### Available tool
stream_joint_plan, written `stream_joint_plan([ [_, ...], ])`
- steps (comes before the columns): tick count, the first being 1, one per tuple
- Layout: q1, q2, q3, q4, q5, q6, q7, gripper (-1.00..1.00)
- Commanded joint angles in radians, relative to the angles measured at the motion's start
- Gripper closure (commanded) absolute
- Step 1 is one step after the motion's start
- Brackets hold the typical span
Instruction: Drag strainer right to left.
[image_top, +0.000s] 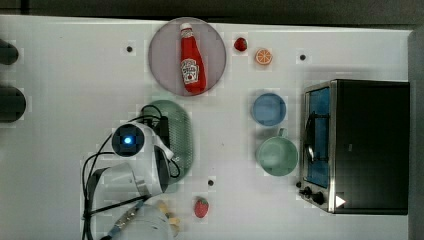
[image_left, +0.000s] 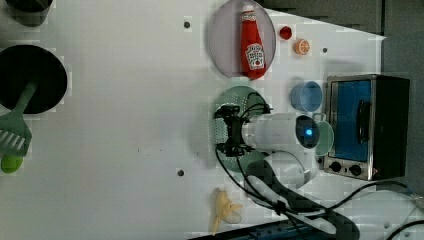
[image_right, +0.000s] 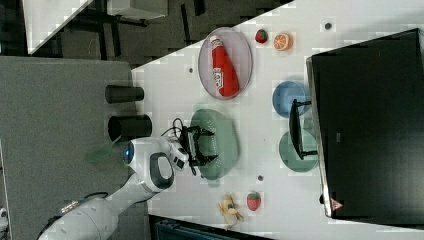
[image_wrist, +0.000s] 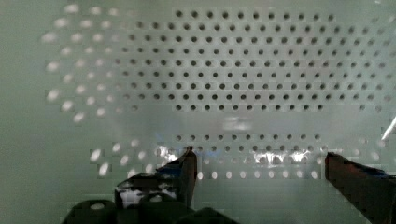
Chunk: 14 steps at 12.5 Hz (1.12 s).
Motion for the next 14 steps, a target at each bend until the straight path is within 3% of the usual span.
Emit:
stream_joint_plan([
  [1,0.035,0.004,0.004,0.055,0.034,-0.046,0.055,-1.00],
  [14,0.214,0.098,0.003,0.241,0.049,-0.117,0.234,-1.00],
])
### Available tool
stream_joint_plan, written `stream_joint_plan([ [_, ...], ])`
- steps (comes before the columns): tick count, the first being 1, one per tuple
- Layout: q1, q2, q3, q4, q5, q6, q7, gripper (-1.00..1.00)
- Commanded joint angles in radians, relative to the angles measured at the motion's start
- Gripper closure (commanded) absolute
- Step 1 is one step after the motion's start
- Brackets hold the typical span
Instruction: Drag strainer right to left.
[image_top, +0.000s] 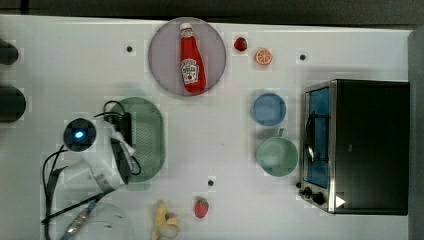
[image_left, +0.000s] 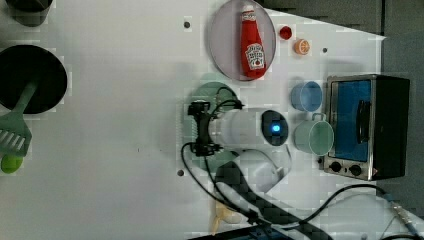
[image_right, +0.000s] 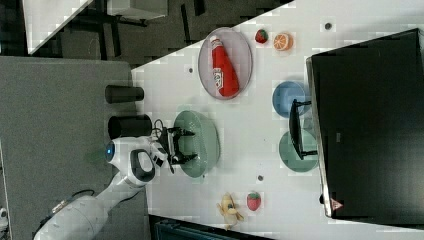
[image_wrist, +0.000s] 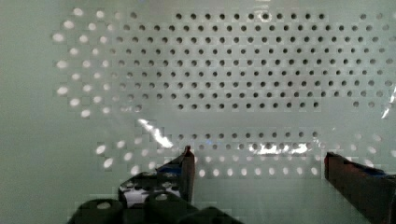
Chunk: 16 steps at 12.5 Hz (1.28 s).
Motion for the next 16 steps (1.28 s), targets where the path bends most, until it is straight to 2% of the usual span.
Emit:
stream_joint_plan([
  [1,0.066,0.023,-0.009,0.060,0.022,-0.021,0.072,-1.00],
  [8,0.127,0.090,-0.009,0.177,0.023,-0.050,0.147,-1.00],
  [16,0.168,0.111,-0.009,0.222,0.023,-0.058,0.169,-1.00],
])
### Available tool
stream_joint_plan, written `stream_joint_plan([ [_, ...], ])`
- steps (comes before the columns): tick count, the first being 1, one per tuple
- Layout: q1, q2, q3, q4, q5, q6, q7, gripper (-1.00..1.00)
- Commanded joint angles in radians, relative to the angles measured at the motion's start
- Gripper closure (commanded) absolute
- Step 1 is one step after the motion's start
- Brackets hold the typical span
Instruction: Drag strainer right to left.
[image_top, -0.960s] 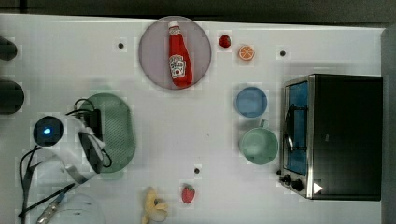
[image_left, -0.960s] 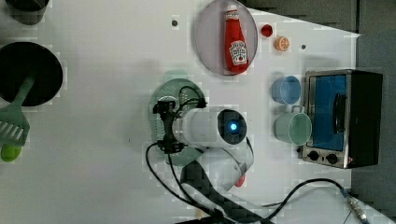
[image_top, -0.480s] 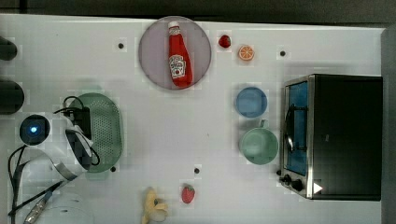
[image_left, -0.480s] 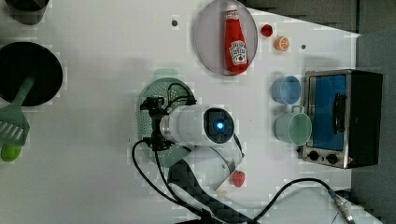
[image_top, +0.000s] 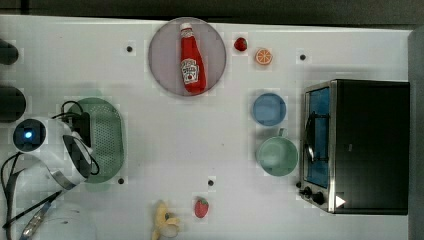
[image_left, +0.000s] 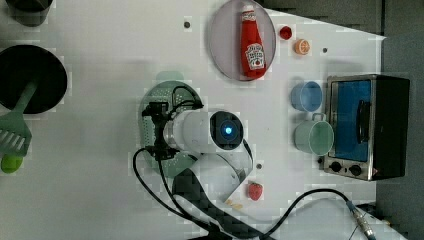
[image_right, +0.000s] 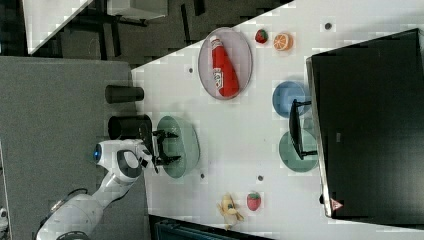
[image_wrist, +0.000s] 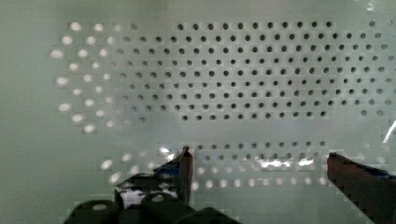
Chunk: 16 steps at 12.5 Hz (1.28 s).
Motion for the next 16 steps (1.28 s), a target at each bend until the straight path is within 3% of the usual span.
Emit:
stream_joint_plan([
  [1,0.028,-0.009,-0.008,0.003,0.014,-0.002,0.075,-1.00],
  [3,0.027,-0.012,-0.011,0.015,0.013,-0.008,0.098,-1.00],
  [6,0.027,-0.081,-0.043,0.008,-0.011,-0.102,-0.027,-1.00],
  [11,0.022,-0.352,-0.165,0.001,-0.014,-0.371,-0.471,-1.00],
  [16,0.012,-0.638,-0.369,0.006,-0.027,-0.595,-0.760,-1.00],
])
